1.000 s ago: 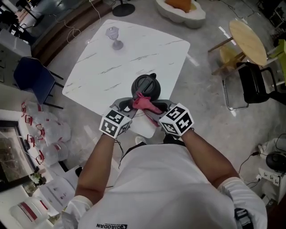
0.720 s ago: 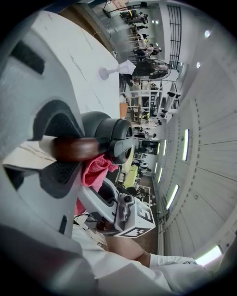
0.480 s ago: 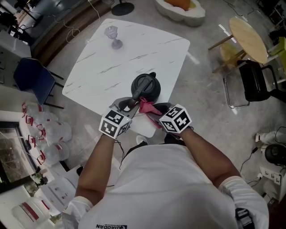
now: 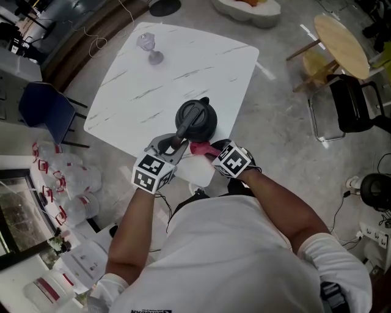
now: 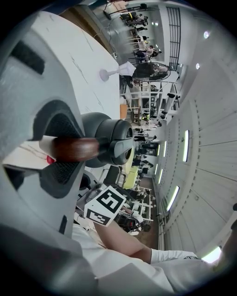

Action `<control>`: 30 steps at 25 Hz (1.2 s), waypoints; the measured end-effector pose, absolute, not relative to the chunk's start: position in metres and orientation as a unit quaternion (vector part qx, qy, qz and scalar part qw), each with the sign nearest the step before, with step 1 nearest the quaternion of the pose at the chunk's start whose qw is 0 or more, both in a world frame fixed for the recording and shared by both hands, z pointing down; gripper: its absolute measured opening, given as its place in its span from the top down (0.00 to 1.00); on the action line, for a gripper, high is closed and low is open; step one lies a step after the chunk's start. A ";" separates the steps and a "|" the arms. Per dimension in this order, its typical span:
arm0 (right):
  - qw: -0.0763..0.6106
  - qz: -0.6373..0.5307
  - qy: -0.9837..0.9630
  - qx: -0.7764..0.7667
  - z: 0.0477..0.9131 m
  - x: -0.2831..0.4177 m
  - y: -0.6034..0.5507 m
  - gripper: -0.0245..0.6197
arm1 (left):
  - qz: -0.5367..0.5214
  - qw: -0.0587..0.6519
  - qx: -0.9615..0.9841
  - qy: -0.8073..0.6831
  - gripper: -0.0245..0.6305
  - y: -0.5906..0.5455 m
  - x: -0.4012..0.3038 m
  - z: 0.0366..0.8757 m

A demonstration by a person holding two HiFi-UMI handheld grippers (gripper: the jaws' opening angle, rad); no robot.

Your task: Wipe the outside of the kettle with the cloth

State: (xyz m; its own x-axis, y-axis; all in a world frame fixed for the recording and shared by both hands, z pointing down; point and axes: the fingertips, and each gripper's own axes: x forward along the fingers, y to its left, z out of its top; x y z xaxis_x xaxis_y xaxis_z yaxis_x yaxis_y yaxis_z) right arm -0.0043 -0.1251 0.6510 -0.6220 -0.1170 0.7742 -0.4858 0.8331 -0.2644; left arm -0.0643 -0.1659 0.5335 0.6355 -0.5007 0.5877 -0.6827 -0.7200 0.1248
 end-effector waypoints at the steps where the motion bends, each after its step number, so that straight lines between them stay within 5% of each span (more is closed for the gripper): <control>1: 0.407 0.233 -0.866 0.171 0.655 -0.004 -0.124 0.75 | 0.267 0.171 0.888 -0.333 0.81 -0.166 -0.064 0.534; 15: 0.411 0.236 -0.869 0.146 0.654 0.010 -0.115 0.75 | 0.253 0.180 0.886 -0.344 0.81 -0.167 -0.065 0.535; 26: 0.046 0.339 -0.902 0.261 0.472 0.030 -0.169 0.75 | 0.173 0.248 0.870 -0.391 0.81 -0.173 -0.084 0.533; 30: -0.029 0.369 -0.882 0.293 0.443 0.006 -0.204 0.75 | 0.129 0.289 0.853 -0.415 0.81 -0.177 -0.095 0.531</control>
State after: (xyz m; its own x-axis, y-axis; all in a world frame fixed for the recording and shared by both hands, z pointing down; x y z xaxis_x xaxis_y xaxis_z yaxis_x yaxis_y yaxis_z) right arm 0.0056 -0.2037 0.4427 -0.8270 -0.5373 0.1656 -0.4952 0.5567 -0.6670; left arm -0.0947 -0.1766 0.5315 0.6221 -0.6341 0.4593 -0.7827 -0.4884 0.3858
